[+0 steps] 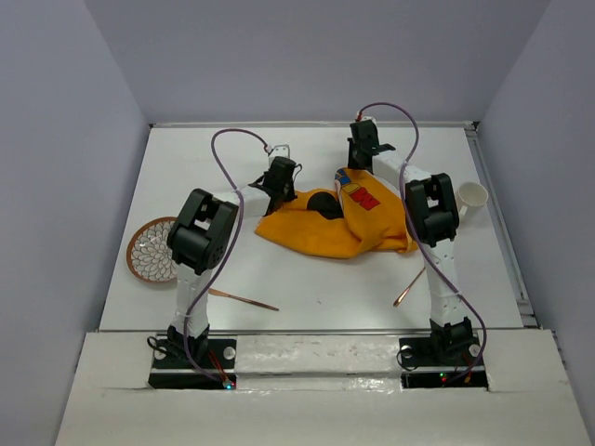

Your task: Set the dinner table for one person

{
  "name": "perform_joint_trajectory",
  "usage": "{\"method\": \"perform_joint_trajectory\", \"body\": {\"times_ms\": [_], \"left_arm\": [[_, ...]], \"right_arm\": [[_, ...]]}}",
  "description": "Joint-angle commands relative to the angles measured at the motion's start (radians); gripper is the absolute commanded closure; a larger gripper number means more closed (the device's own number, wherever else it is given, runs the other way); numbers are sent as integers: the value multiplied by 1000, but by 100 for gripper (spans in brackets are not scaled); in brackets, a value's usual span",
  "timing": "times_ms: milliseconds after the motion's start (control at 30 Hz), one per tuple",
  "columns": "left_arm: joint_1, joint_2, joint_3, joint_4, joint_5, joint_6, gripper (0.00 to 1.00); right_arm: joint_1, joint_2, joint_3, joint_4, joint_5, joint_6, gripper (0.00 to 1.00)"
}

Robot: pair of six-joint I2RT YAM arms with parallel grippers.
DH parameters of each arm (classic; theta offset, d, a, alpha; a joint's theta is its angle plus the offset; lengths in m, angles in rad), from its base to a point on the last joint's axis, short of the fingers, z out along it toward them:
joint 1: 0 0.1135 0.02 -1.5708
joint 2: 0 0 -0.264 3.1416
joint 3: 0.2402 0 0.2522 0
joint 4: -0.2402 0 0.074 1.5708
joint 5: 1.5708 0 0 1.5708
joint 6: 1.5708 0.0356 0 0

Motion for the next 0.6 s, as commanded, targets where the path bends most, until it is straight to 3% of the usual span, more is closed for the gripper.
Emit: {"method": "perform_joint_trajectory", "body": {"times_ms": [0, 167, 300, 567], "left_arm": [[4, -29, 4, 31, -11, -5, 78], [2, -87, -27, 36, -23, -16, 83], [2, -138, -52, 37, -37, -17, 100], [2, -242, -98, 45, -45, -22, 100]], "right_arm": [[13, -26, -31, -47, -23, -9, 100], [13, -30, -26, -45, -23, -14, 100], [13, -49, -29, -47, -26, -17, 100], [13, -145, -74, -44, -26, -17, 100]]}}
